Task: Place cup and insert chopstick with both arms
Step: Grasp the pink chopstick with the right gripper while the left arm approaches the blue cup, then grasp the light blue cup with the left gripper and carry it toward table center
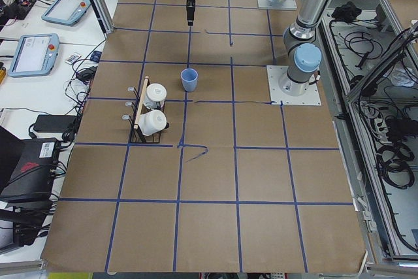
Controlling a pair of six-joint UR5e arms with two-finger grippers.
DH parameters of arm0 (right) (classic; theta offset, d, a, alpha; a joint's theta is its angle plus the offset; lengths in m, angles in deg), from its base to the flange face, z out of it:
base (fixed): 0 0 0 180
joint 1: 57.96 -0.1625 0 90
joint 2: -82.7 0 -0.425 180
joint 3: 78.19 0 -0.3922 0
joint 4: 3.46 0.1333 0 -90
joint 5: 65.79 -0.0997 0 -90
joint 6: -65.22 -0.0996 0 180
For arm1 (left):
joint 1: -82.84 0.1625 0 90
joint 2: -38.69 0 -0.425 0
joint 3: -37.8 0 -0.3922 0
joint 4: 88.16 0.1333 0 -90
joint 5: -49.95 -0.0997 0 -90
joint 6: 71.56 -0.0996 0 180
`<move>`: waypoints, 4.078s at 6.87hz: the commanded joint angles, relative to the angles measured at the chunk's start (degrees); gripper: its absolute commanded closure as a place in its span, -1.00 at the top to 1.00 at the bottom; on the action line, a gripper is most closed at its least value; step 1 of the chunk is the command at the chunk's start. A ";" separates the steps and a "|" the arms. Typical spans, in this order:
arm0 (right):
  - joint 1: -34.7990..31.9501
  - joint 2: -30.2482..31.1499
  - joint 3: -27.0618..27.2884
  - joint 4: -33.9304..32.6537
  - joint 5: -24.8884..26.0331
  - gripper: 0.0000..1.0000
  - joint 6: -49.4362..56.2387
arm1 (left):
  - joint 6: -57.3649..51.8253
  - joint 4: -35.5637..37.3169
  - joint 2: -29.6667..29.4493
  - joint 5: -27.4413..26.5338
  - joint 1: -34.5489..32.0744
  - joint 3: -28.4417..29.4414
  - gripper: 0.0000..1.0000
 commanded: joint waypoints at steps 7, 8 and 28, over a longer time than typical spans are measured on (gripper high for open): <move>23.70 -1.72 16.68 -24.58 0.04 1.00 -1.90 | -15.63 17.42 -9.45 2.83 11.46 -9.68 0.98; 23.70 -1.72 16.50 -25.36 0.39 0.81 -1.55 | -15.72 18.22 -10.59 -0.48 11.81 -9.68 0.95; 24.49 -4.10 13.52 -34.60 -3.38 -0.70 4.51 | 27.65 30.96 -20.86 3.41 -20.87 -5.03 -1.00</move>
